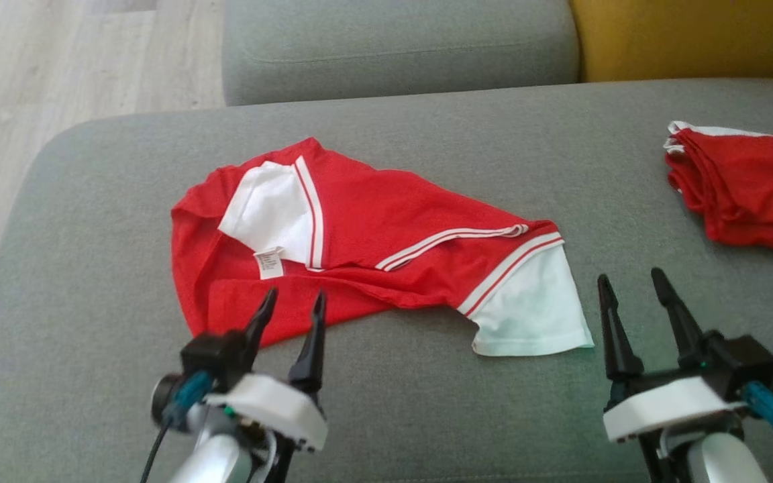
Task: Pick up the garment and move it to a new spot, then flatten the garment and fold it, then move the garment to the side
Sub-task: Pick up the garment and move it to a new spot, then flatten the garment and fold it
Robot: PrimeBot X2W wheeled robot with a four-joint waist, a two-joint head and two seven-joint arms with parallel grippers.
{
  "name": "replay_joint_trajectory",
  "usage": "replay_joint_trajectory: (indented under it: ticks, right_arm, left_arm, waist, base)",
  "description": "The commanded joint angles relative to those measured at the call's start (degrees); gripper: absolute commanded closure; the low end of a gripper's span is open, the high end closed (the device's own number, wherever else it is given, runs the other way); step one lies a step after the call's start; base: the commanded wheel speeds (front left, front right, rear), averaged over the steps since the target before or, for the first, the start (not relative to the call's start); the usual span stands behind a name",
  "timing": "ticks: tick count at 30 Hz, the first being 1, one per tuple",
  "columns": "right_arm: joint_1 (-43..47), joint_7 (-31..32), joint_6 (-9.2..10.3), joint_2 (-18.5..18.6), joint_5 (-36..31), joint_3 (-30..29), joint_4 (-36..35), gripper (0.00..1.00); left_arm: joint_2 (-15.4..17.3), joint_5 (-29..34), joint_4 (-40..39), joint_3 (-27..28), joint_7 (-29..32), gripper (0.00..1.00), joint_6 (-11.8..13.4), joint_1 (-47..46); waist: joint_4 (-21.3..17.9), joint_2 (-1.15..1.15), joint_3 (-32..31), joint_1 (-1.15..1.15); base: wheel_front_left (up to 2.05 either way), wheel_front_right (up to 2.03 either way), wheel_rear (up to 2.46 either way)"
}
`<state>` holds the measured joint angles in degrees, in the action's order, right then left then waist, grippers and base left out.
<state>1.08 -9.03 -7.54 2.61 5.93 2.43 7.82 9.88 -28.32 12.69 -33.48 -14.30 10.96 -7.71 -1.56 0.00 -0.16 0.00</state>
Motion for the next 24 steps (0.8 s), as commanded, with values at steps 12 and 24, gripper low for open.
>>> replay_joint_trajectory:
  ticks: [12, 24]
  right_arm:
    - [0.2, -0.2, 0.05, 0.3, 1.4, 2.2, -2.0, 0.00]
    - [-0.7, -0.3, 0.05, 0.3, 1.6, 2.9, -1.9, 0.00]
  left_arm:
    - [-0.5, 3.2, -5.8, 7.8, -0.7, 0.00, -0.5, 5.4]
    - [-1.0, 4.3, -1.5, 9.1, -0.2, 0.00, -2.5, 3.6]
  waist:
    - [1.8, 0.00, -0.6, 0.00]
    - [1.8, 0.00, 0.3, 0.00]
  base:
    - [0.00, 0.00, 0.00]
    - [0.00, 0.00, 0.00]
